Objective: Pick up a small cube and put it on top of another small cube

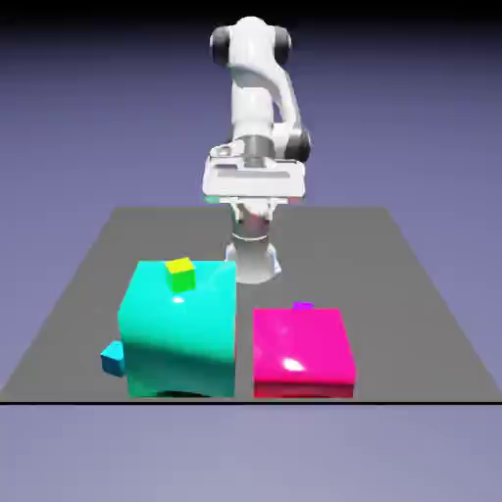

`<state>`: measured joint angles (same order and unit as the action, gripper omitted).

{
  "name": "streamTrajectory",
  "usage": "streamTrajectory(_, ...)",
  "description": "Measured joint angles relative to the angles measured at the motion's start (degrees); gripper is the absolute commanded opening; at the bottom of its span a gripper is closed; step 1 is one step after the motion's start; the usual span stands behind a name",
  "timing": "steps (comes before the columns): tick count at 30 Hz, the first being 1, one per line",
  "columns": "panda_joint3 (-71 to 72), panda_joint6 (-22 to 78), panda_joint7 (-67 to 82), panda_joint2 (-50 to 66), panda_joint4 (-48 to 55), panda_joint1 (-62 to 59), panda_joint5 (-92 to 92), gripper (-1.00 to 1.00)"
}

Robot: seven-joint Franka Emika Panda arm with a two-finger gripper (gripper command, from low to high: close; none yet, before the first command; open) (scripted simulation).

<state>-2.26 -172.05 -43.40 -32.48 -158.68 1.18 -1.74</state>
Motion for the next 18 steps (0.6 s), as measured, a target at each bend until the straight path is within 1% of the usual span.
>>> streamTrajectory(18, -24.08, 44.85, -13.33, 35.06, 32.6, -3.81, -34.76, 0.0)
